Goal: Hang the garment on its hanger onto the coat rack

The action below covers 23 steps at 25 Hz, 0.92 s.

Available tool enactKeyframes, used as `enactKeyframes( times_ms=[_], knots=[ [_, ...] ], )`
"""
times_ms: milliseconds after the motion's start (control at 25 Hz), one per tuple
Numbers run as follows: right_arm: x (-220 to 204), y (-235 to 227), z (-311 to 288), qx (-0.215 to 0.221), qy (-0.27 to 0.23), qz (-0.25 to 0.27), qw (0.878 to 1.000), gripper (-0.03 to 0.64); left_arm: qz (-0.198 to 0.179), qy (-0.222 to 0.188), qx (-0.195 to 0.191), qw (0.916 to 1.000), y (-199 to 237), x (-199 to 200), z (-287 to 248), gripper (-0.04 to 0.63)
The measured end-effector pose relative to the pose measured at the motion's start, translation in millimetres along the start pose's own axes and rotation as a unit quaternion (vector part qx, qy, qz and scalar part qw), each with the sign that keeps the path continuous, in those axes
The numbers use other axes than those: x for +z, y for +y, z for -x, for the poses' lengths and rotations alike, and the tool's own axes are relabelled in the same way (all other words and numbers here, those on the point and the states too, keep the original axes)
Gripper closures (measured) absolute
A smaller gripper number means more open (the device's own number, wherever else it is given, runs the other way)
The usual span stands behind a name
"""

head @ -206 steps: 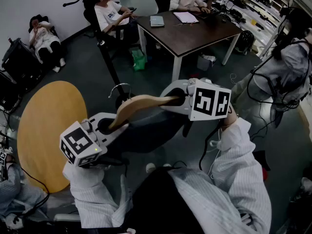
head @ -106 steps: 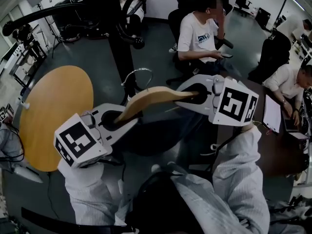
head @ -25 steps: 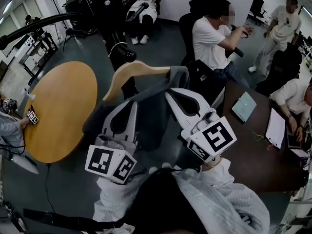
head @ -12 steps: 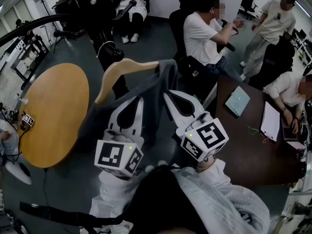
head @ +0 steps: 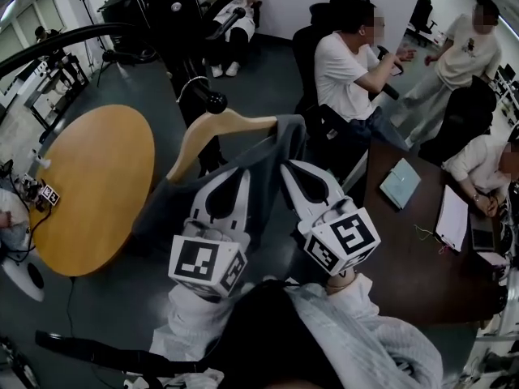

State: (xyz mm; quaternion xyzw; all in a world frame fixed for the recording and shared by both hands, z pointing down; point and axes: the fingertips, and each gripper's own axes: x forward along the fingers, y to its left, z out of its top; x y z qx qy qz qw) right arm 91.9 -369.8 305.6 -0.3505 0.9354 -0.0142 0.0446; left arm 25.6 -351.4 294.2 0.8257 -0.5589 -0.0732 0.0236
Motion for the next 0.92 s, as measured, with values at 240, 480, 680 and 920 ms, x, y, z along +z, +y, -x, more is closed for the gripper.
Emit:
enactKeyframes(
  times_ms=[240, 480, 680, 920],
  knots=[
    [-2, -5, 0, -0.004, 0.003, 0.005, 1.0, 0.617, -0.001, 0.004, -0.01, 0.9999, -2, -9, -10, 0.591],
    [-4, -5, -6, 0.002, 0.004, 0.001, 1.0, 0.617, 0.001, 0.003, -0.007, 1.0, 2, -8, -13, 0.591],
    [-4, -2, -16, 0.012, 0.005, 0.003, 1.0, 0.617, 0.0, 0.003, -0.004, 1.0, 9, -9, -16, 0.591],
    [-5, -2, -19, 0.014, 0.002, 0.008, 1.0, 0.617, 0.002, 0.002, -0.01, 1.0, 9, -13, -21, 0.591]
  ],
)
